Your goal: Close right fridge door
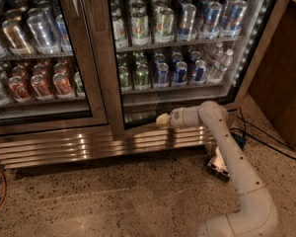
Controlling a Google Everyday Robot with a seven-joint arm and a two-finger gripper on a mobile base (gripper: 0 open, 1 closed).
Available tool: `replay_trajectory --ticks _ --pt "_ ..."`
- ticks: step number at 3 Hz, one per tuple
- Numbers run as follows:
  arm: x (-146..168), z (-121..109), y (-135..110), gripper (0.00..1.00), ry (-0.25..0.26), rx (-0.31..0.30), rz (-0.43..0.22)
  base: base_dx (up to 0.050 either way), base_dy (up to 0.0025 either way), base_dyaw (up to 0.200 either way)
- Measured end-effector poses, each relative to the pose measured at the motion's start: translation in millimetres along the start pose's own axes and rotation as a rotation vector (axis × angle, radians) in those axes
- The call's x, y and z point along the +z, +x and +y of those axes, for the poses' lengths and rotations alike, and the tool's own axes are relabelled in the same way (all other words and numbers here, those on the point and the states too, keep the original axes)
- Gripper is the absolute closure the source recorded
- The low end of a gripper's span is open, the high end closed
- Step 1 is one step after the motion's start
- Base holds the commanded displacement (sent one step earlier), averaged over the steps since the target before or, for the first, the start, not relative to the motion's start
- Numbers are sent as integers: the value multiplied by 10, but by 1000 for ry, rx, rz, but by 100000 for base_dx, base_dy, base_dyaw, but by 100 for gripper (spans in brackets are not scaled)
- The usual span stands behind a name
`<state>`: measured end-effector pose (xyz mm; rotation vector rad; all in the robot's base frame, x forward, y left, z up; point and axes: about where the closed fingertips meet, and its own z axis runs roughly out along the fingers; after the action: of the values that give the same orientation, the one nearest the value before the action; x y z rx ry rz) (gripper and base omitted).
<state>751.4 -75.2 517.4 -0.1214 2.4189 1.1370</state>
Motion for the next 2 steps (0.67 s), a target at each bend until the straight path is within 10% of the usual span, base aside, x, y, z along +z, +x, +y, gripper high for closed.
replay_trajectory --ticks 2 --pt "-46 150 -165 100 -10 -33 -18 0 0 0"
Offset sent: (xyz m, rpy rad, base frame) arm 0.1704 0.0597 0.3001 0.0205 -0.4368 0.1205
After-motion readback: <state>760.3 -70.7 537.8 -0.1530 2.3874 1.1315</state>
